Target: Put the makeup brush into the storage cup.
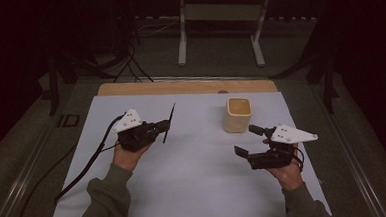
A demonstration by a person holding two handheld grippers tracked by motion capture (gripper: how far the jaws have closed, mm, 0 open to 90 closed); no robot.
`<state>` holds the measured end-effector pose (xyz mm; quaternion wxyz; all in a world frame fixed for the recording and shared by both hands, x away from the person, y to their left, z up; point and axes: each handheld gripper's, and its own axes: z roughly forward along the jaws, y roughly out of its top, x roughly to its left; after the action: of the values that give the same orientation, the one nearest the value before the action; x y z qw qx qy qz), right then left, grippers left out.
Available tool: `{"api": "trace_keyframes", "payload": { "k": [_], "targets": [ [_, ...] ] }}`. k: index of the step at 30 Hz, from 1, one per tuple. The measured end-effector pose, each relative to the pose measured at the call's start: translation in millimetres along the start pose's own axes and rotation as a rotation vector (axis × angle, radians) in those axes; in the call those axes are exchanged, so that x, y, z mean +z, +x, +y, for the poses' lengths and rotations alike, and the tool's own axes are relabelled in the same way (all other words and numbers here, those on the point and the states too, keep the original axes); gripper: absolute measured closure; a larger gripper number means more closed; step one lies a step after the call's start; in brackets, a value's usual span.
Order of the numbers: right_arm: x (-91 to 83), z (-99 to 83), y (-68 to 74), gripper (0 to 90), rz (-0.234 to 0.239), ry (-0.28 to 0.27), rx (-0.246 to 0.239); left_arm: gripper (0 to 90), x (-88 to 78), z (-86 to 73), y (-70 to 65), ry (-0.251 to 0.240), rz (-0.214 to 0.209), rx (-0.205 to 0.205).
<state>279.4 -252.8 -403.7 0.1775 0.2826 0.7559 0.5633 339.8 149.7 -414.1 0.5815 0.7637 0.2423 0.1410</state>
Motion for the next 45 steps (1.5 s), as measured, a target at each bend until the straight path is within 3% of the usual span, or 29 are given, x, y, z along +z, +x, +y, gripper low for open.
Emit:
{"api": "trace_keyframes", "payload": {
  "k": [19,27,37,45],
  "targets": [
    [30.6,24.0,0.3,14.7,0.071,-0.028,0.015,86.4,23.6,8.9,-18.6,-0.027,-0.057,0.006],
    [37.3,29.5,0.0,14.7,0.084,-0.04,0.025,86.4,29.1,10.1,-23.4,-0.049,-0.092,-0.013],
    [46.6,34.7,2.0,15.2,0.113,-0.049,0.03,86.4,37.7,14.4,-35.4,-0.051,-0.129,0.017],
    [51.9,37.3,3.8,22.5,0.146,-0.056,0.032,86.4,44.3,13.1,-43.2,-0.054,-0.167,0.021]
  ]
}}
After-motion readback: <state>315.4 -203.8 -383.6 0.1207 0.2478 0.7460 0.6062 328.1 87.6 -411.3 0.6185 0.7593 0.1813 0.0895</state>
